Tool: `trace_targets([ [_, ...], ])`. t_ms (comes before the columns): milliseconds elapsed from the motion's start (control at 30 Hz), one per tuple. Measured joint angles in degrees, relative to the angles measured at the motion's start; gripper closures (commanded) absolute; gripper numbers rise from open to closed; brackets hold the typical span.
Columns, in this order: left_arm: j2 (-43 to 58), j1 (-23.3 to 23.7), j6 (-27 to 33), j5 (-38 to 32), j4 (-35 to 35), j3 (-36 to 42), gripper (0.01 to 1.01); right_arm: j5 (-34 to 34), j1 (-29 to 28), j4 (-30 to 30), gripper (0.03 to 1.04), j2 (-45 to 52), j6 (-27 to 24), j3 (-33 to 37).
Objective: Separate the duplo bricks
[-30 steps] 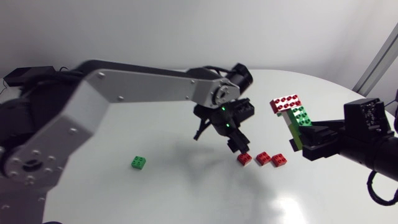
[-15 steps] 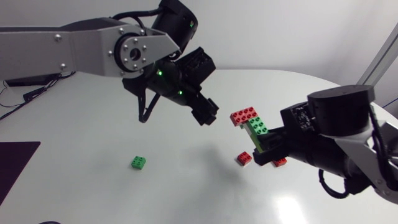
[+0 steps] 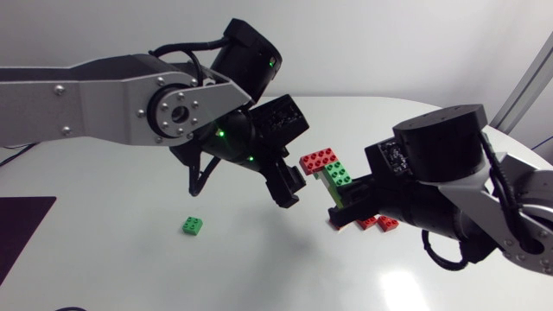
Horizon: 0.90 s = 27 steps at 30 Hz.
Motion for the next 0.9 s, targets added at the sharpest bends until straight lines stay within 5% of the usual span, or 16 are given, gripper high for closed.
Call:
trace_targets([
  [700,-0.7,-0.9,2.2,0.0,9.8,-6.9,0.249,-0.2,4.9,-4.3,0.85,-1.2,3.5,1.7],
  [900,-0.7,-0.9,2.4,0.0,11.0,-7.3,0.443,-0.2,5.7,-4.5,0.85,-1.2,3.7,1.7],
])
